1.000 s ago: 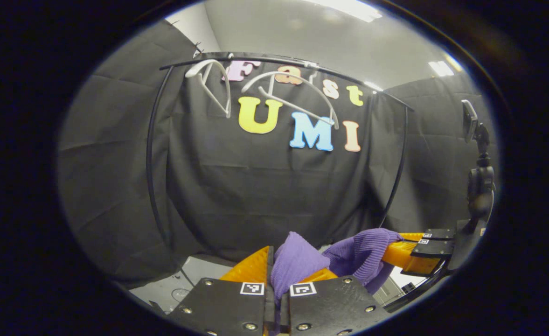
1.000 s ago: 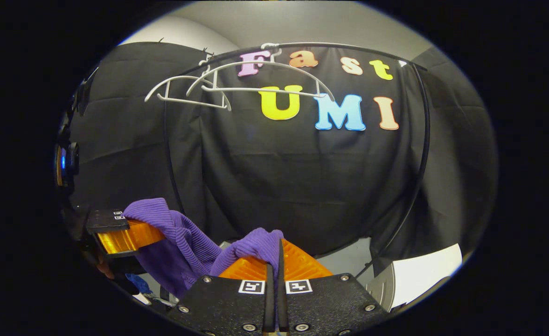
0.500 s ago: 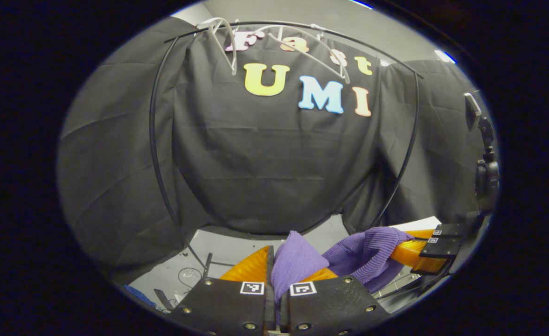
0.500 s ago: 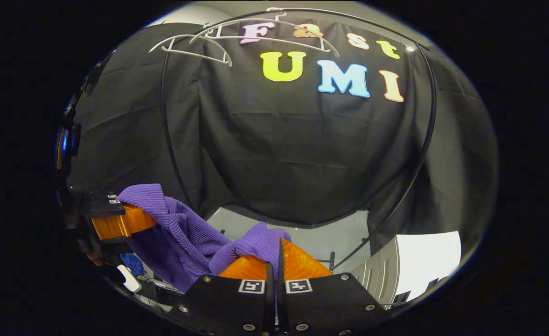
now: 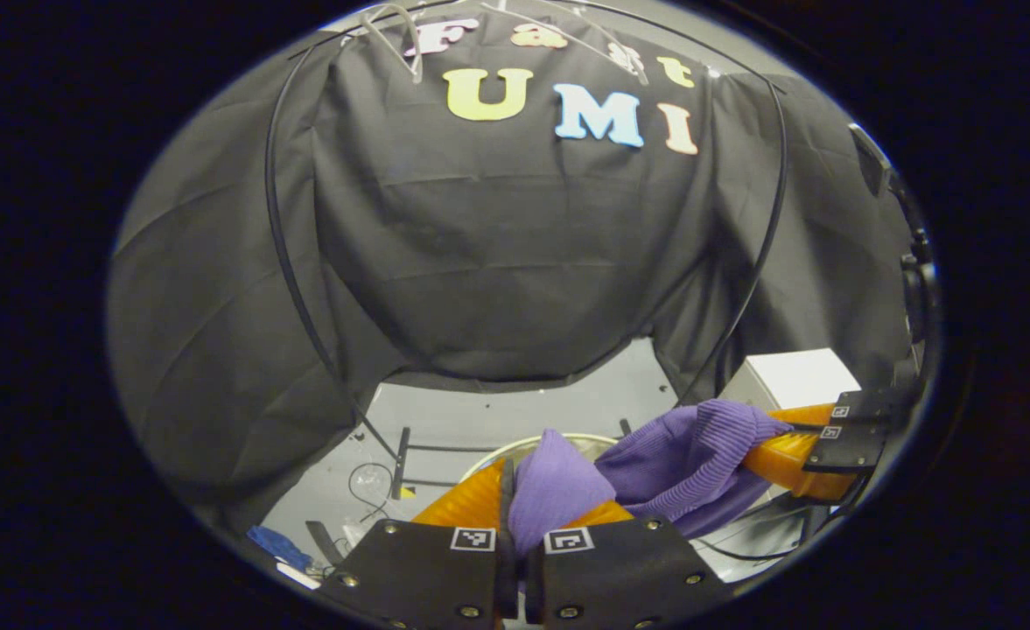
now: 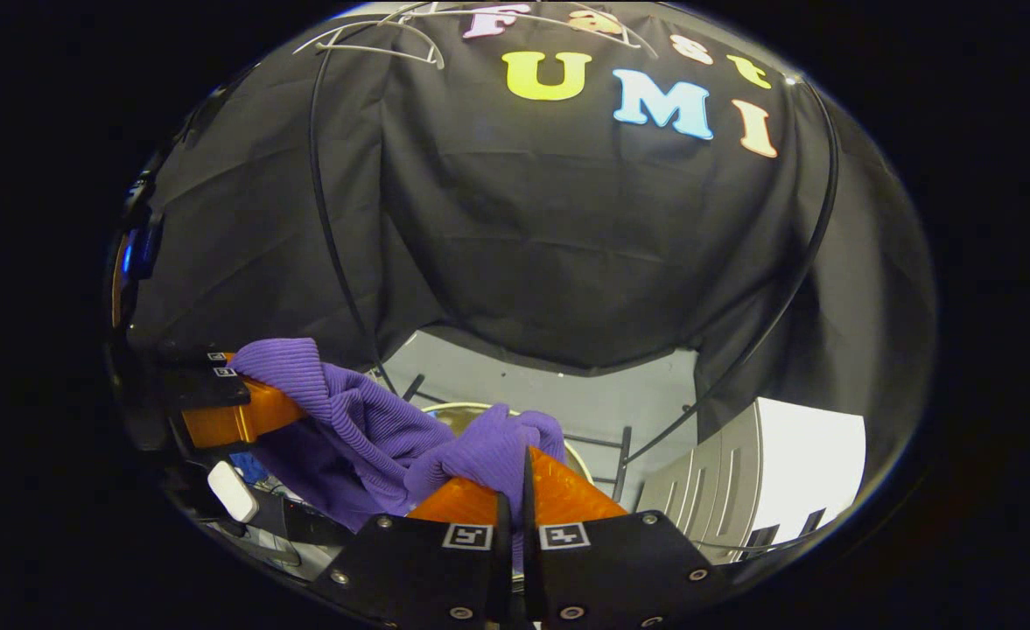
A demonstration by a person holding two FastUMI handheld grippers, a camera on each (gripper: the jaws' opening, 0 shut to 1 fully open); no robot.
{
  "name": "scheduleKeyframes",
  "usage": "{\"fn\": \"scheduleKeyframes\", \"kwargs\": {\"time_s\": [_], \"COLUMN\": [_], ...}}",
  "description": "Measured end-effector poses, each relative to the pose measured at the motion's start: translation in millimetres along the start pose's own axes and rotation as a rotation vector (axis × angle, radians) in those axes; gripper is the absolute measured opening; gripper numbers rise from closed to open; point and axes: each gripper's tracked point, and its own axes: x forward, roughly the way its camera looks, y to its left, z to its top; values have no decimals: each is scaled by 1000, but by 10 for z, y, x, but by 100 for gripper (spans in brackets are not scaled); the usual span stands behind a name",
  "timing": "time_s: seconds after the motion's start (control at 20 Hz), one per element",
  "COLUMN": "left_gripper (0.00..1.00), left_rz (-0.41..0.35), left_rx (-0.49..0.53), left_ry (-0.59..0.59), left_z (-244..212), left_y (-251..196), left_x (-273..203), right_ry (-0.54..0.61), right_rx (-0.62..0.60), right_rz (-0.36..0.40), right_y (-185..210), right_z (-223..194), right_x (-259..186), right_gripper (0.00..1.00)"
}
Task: Grasp the clothes on the hanger with both hands and then place them into the laundry hamper below.
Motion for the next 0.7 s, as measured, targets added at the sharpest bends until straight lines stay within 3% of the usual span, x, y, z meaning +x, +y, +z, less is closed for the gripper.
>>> {"fn": "scheduleKeyframes", "kwargs": {"time_s": [0.05, 0.3, 0.35, 0.45, 0.6, 0.65, 0.7], "left_gripper": [1, 11, 9, 10, 71, 91, 92], "left_rz": [9, 18, 18, 34, 34, 41, 50], "left_rx": [-1, -30, -36, -39, -24, -8, 1], "left_ry": [17, 90, 101, 96, 12, -7, -27], "left_z": [-61, -365, -425, -445, -213, -151, -82], "left_y": [23, 66, 75, 132, 152, 186, 228], "left_x": [9, -1, -7, -77, -255, -294, -341], "right_ry": [18, 70, 60, 36, 1, -11, -24], "right_rx": [3, -11, -6, 4, -12, -8, -1], "right_rz": [10, 32, 38, 42, 5, -2, -6], "right_y": [21, 38, 44, 52, -14, -16, -24], "right_z": [-49, -172, -164, -97, 1, 7, 43], "right_x": [33, 11, -3, -64, -153, -192, -229], "right_gripper": [6, 11, 14, 40, 95, 96, 96]}}
